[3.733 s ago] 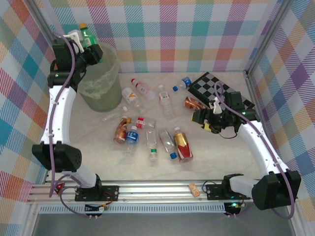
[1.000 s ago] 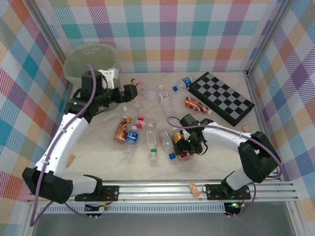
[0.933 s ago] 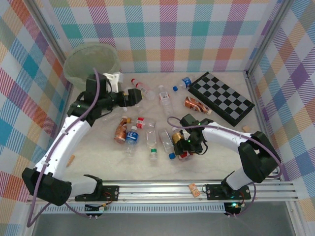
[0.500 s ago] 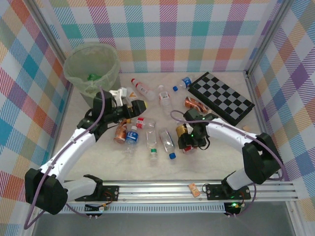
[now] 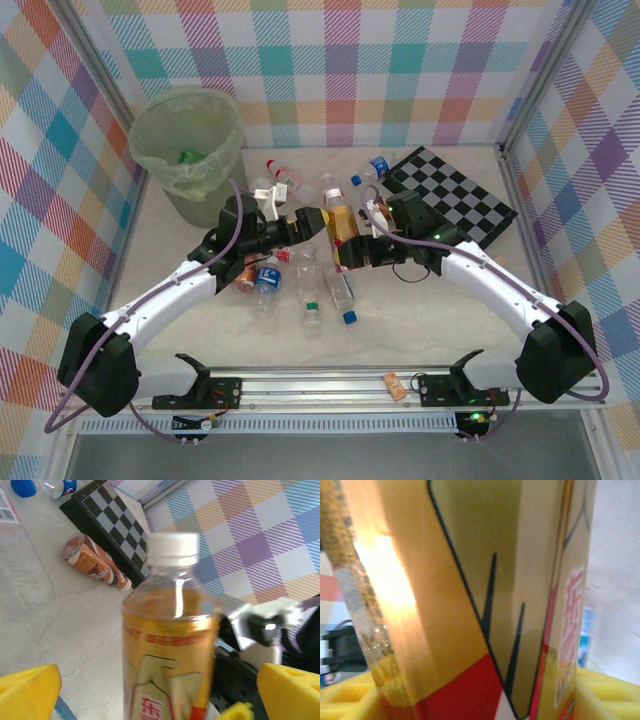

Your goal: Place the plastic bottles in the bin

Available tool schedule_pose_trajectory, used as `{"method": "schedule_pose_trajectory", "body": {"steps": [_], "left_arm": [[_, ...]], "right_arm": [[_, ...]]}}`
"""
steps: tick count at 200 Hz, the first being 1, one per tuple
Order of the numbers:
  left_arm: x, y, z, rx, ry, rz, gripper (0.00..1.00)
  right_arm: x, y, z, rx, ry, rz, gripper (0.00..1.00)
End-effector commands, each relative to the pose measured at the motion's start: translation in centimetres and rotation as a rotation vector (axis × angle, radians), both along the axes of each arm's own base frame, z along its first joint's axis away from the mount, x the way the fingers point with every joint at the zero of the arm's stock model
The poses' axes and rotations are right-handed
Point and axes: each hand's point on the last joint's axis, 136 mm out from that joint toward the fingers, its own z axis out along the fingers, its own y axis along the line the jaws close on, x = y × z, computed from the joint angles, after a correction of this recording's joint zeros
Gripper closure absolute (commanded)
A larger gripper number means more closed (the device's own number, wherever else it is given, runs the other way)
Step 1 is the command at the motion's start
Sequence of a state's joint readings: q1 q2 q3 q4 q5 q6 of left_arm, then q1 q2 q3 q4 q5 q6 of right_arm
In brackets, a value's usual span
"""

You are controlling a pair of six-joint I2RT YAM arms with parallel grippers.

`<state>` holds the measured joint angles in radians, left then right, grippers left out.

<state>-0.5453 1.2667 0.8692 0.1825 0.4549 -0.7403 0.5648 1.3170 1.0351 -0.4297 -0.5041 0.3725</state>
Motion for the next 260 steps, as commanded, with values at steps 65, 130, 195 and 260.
{"method": "schedule_pose_trajectory", "body": {"steps": [65, 130, 195, 260], "left_arm": [[0.1, -2.2, 2.3, -0.114, -0.064, -0.025, 0.10], [0.3, -2.2, 1.9, -0.103, -0.051, -0.016, 0.43], [0.6, -2.1, 2.0, -0.081, -0.064, -0.010, 0.48], [1.9, -0.7, 4.6, -0.003, -0.144, -0.008, 0.55]], "right_arm": [[-1.2, 4.3, 3.2, 0.190, -0.009, 0.134, 0.53], [-0.9, 4.4, 3.1, 0.185, -0.008, 0.136, 0.42], [-0.9, 3.3, 4.7, 0.150, -0.056, 0.151, 0.06], [-0.8, -2.4, 6.8, 0.047, -0.146, 0.032, 0.01]]}}
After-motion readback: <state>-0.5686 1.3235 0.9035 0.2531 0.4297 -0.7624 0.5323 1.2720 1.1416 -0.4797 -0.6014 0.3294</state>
